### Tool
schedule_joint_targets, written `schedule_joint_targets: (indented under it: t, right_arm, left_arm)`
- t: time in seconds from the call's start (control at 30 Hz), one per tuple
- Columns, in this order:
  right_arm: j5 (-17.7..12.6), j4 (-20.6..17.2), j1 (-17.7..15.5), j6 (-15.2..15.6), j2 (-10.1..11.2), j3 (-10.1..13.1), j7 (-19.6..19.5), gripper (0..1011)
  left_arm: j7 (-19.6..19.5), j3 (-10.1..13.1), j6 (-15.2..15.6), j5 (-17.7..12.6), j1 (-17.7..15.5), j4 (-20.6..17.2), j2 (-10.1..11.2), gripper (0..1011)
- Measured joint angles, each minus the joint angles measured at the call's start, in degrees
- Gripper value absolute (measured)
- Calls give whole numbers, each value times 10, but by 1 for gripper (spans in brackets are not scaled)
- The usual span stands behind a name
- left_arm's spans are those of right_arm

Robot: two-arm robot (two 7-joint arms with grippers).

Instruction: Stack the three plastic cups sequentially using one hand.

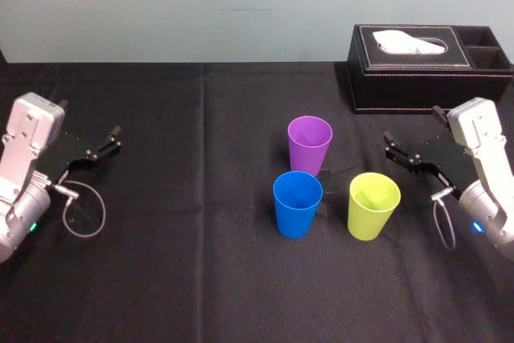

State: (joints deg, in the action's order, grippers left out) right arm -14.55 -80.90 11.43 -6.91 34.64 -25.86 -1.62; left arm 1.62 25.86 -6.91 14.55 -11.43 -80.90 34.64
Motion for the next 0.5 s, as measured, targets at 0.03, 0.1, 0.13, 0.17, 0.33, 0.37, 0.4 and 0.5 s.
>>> schedule_joint_targets:
  t: [0.03,0.1,0.13,0.17,0.33,0.37,0.4,0.5]
  right_arm:
    - [0,0,0,0,0,0,0,1000]
    - [0,0,0,0,0,0,0,1000]
    - [0,0,0,0,0,0,0,1000]
    - [0,0,0,0,0,0,0,1000]
    - [-1,0,-4,-6,-3,9,2,1000]
    - [-3,-1,-5,-7,-3,12,3,1000]
    - [-4,-2,-7,-8,-3,15,4,1000]
    - [-17,-19,-24,-8,0,32,9,1000]
  left_arm:
    - [0,0,0,0,0,0,0,1011]
    - [0,0,0,0,0,0,0,1011]
    - [0,0,0,0,0,0,0,1011]
    - [0,0,0,0,0,0,0,1011]
    - [0,0,0,0,0,0,0,1011]
    - [0,0,0,0,0,0,0,1011]
    - [0,0,0,0,0,0,0,1011]
    - [0,0,0,0,0,0,0,1011]
